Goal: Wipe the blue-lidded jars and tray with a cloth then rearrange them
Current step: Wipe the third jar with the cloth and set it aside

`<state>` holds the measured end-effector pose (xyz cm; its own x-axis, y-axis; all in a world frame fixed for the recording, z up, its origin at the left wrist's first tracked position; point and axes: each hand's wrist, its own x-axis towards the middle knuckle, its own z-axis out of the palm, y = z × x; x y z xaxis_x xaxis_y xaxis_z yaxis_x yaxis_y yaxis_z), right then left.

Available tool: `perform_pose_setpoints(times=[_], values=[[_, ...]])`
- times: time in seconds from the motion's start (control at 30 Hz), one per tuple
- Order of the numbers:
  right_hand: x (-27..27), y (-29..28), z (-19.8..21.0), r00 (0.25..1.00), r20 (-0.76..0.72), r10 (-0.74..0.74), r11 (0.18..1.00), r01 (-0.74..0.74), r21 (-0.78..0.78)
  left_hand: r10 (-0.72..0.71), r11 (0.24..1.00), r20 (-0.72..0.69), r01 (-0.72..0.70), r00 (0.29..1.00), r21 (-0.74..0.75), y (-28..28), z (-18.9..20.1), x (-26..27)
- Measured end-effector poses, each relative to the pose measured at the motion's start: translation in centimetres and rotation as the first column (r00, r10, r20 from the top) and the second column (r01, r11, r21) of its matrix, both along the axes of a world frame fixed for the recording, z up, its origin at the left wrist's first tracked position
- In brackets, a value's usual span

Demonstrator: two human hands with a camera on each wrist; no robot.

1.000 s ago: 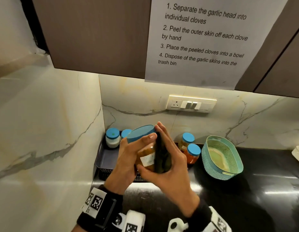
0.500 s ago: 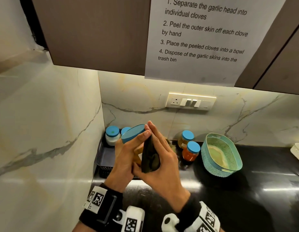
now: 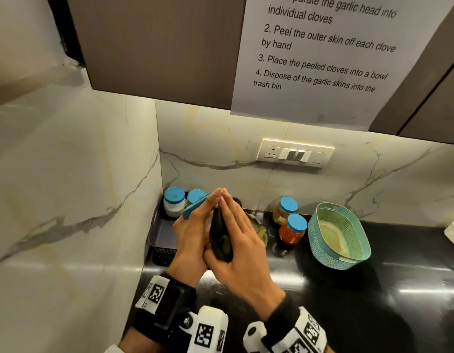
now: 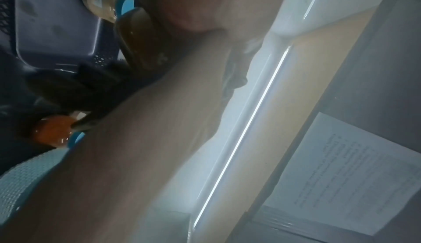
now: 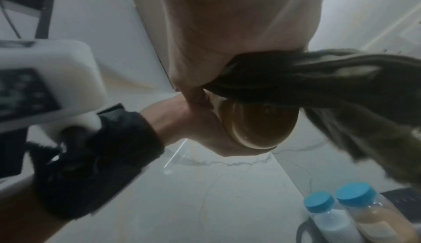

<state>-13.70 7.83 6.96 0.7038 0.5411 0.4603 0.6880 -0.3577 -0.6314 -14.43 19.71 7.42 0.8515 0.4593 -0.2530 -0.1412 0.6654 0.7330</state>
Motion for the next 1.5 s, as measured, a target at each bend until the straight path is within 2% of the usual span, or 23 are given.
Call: perform_pose_setpoints(times=[0.1,0.17,0.23,0.3,0.4,0.47,0.53,0.63,0.7,0.77,0.8,0.83,0.87,0.9,0.97,1.0,1.07,1.17,1.23,1.3,1.37,1.43,1.5], values=[[0.5,-0.3,-0.6,0.99,-0.126,0.067,0.995,-0.058,0.076,0.029,0.999,-0.045,-0.031,0.999,-0.034,-0.3,-0.7,-0.1],[1.6,-1.0,-0.4,0.984,-0.147,0.097,0.993,-0.085,0.087,0.003,1.0,-0.063,-0.002,0.998,0.019,-0.6,-0.9,-0.5],[2.9,-2.2,0.1,0.954,-0.236,0.184,0.978,-0.155,0.137,-0.049,0.993,-0.063,0.055,0.997,0.104,-0.8,-0.9,-1.1],[4.2,-3.8,1.3,0.893,-0.367,0.26,0.959,-0.195,0.204,-0.159,0.973,-0.029,0.162,0.987,0.164,-0.5,-0.6,-1.7],[5.6,-5.5,3.0,0.755,-0.559,0.342,0.936,-0.219,0.276,-0.309,0.913,0.027,0.289,0.951,0.287,0.8,-0.1,-1.9],[5.5,-5.4,3.3,0.691,-0.622,0.369,0.927,-0.226,0.298,-0.313,0.896,0.025,0.287,0.949,0.338,1.2,0.5,-1.2],[4.5,-4.6,3.1,0.721,-0.601,0.345,0.934,-0.199,0.296,-0.27,0.904,0.031,0.242,0.962,0.351,0.8,1.0,-0.5],[2.6,-3.2,2.7,0.836,-0.463,0.294,0.942,-0.172,0.288,-0.162,0.909,0.078,0.118,0.984,0.399,0.2,0.9,-0.2],[2.0,-2.7,2.0,0.964,-0.19,0.186,0.972,-0.152,0.18,-0.099,0.92,0.093,0.056,0.991,0.388,0.1,0.3,-0.1],[1.6,-2.2,1.4,0.991,0.093,0.094,0.994,-0.098,0.047,-0.061,0.935,0.093,0.024,0.994,0.353,0.1,-0.1,-0.1],[1.6,-2.0,1.1,0.988,0.126,0.09,0.995,-0.095,0.033,-0.049,0.941,0.09,0.016,0.995,0.337,0.1,0.0,-0.1],[2.0,-1.9,0.9,0.991,0.074,0.112,0.992,-0.117,0.056,-0.051,0.946,0.085,0.021,0.995,0.324,-0.1,0.0,-0.1],[2.5,-2.1,1.0,0.986,-0.058,0.158,0.983,-0.151,0.105,-0.058,0.946,0.081,0.029,0.995,0.324,-0.3,0.0,-0.2],[3.1,-2.3,1.4,0.947,-0.24,0.212,0.97,-0.174,0.169,-0.068,0.941,0.073,0.039,0.995,0.337,-0.5,0.0,-0.2],[4.2,-2.7,2.7,0.796,-0.522,0.306,0.949,-0.208,0.239,-0.075,0.93,0.058,0.049,0.996,0.365,-0.9,0.2,-0.2],[4.3,-2.6,3.1,0.775,-0.552,0.308,0.949,-0.207,0.239,-0.064,0.932,0.057,0.039,0.996,0.359,-0.9,0.3,-0.2],[3.6,-2.1,3.1,0.837,-0.474,0.273,0.956,-0.178,0.235,-0.043,0.948,0.062,0.021,0.997,0.318,-0.6,0.7,-0.1],[2.4,-1.4,1.9,0.979,-0.144,0.147,0.987,-0.134,0.091,-0.001,0.963,0.028,-0.007,1.0,0.27,0.0,0.9,0.2],[2.5,-1.2,1.2,0.995,-0.015,0.098,0.995,-0.098,-0.003,0.01,0.98,-0.022,-0.006,1.0,0.201,0.1,0.8,0.4],[2.6,-1.4,1.0,0.985,-0.13,0.114,0.993,-0.109,0.047,0.046,0.985,-0.072,-0.033,0.996,0.172,-0.2,1.0,0.4],[2.6,-1.5,1.0,0.945,-0.302,0.129,0.975,-0.066,0.211,0.098,0.982,-0.102,-0.079,0.99,0.174,-0.5,1.5,0.3],[2.3,-1.5,0.9,0.887,-0.438,0.144,0.903,0.063,0.425,0.114,0.983,-0.143,-0.091,0.983,0.161,-0.6,2.0,0.4],[2.0,-1.2,0.7,0.816,-0.56,0.145,0.803,0.233,0.548,0.121,0.983,-0.165,-0.095,0.979,0.156,-1.0,2.4,0.5]])
